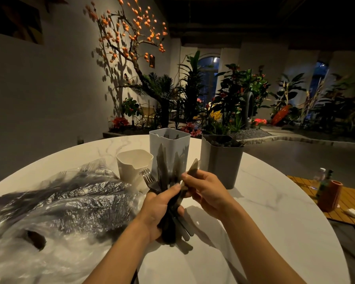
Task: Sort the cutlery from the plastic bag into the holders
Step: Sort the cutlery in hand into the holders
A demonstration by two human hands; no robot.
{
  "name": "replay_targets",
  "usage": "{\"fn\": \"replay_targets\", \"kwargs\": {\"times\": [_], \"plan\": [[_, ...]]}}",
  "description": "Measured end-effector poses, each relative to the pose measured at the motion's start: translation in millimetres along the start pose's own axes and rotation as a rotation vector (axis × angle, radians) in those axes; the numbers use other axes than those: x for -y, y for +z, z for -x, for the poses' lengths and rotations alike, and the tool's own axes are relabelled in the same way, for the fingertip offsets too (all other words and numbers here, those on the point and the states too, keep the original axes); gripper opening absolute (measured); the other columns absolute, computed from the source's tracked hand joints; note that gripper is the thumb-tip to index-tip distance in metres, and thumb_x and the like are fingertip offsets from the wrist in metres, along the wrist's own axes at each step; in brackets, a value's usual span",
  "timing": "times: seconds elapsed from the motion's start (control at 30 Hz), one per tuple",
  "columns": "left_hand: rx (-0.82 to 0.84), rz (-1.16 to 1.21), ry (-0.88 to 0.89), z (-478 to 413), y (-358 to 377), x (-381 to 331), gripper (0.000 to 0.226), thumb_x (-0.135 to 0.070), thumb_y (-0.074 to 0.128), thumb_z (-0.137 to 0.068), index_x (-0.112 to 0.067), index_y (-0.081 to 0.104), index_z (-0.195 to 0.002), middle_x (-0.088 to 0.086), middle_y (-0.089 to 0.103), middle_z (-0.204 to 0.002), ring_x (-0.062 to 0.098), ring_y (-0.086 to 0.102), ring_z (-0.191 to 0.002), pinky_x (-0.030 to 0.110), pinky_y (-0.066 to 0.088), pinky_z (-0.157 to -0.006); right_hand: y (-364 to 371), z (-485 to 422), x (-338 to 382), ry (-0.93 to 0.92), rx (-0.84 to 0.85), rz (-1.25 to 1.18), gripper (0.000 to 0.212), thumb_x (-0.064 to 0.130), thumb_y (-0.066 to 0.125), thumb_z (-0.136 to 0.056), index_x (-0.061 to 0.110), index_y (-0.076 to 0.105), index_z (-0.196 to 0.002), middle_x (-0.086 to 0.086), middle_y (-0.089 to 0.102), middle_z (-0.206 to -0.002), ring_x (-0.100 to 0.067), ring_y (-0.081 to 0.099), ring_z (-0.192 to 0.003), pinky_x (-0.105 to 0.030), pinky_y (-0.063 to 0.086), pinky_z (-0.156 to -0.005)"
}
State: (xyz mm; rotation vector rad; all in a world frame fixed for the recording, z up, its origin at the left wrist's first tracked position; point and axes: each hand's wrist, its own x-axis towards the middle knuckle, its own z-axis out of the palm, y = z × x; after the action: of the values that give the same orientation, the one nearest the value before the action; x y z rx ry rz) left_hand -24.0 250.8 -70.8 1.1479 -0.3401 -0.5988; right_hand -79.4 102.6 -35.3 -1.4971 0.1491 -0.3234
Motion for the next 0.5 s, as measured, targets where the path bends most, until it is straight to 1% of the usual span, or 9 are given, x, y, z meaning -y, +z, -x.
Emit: {"fn": "replay_targets", "kwargs": {"times": [0.1, 0.17, 0.2, 0.27, 0.4, 0.47, 0.5], "plan": [[0.014, 0.042, -0.016, 1, 3, -3, 0.029, -0.028, 0.068, -0.095, -0.002, 0.078, -0.105, 0.021, 0.075, -0.106, 0.018, 0.058, -0.053, 0.029, 0.051, -0.054, -4, -2, 2, -0.061, -0.124, -0.072, 0.019, 0.015, 0.063, -0.098, -0.003, 0.068, -0.103, -0.011, 0.061, -0.077, -0.024, 0.054, -0.074, -0.031, 0.046, -0.069], [0.014, 0.043, -0.010, 1, 5, -4, 0.029, -0.027, 0.065, -0.097, -0.002, 0.076, -0.108, 0.018, 0.076, -0.106, 0.017, 0.055, -0.050, 0.028, 0.049, -0.052, -9, -4, 3, -0.090, -0.233, -0.138, 0.018, 0.014, 0.061, -0.099, -0.002, 0.068, -0.102, -0.009, 0.059, -0.075, -0.019, 0.051, -0.069, -0.028, 0.045, -0.064], [0.012, 0.035, -0.004, 1, 5, -4, 0.030, -0.027, 0.065, -0.097, -0.001, 0.075, -0.109, 0.018, 0.076, -0.106, 0.017, 0.055, -0.049, 0.028, 0.049, -0.052, -11, -5, 3, -0.088, -0.258, -0.154, 0.018, 0.015, 0.060, -0.099, -0.002, 0.067, -0.103, -0.008, 0.059, -0.076, -0.017, 0.051, -0.067, -0.026, 0.045, -0.061], [0.006, 0.016, 0.011, 0, 3, -2, 0.031, -0.028, 0.066, -0.097, 0.000, 0.075, -0.108, 0.019, 0.076, -0.104, 0.017, 0.054, -0.050, 0.028, 0.048, -0.053, -13, -3, 4, -0.052, -0.210, -0.161, 0.022, 0.018, 0.060, -0.100, -0.002, 0.066, -0.106, -0.009, 0.061, -0.078, -0.015, 0.054, -0.066, -0.022, 0.047, -0.058], [-0.052, -0.024, 0.025, -2, 2, -2, 0.033, -0.032, 0.066, -0.097, -0.001, 0.077, -0.102, 0.016, 0.076, -0.094, 0.015, 0.053, -0.048, 0.028, 0.046, -0.052, -13, 0, 8, 0.032, 0.051, -0.091, 0.027, 0.022, 0.062, -0.098, 0.000, 0.062, -0.114, -0.014, 0.068, -0.090, -0.019, 0.060, -0.068, -0.022, 0.049, -0.060], [-0.081, -0.019, 0.008, -2, 2, -3, 0.037, -0.036, 0.066, -0.097, -0.001, 0.076, -0.102, 0.013, 0.075, -0.087, 0.015, 0.054, -0.049, 0.027, 0.046, -0.053, -14, -1, 13, 0.031, 0.109, -0.039, 0.028, 0.020, 0.061, -0.097, -0.001, 0.061, -0.115, -0.015, 0.067, -0.093, -0.019, 0.061, -0.069, -0.023, 0.050, -0.062], [-0.086, -0.003, 0.001, -2, 2, -3, 0.038, -0.037, 0.065, -0.097, -0.001, 0.075, -0.104, 0.012, 0.074, -0.085, 0.015, 0.053, -0.048, 0.027, 0.046, -0.052, -13, -2, 16, 0.016, 0.108, -0.011, 0.029, 0.019, 0.060, -0.098, -0.003, 0.060, -0.117, -0.015, 0.066, -0.093, -0.019, 0.061, -0.069, -0.023, 0.050, -0.062]]}}
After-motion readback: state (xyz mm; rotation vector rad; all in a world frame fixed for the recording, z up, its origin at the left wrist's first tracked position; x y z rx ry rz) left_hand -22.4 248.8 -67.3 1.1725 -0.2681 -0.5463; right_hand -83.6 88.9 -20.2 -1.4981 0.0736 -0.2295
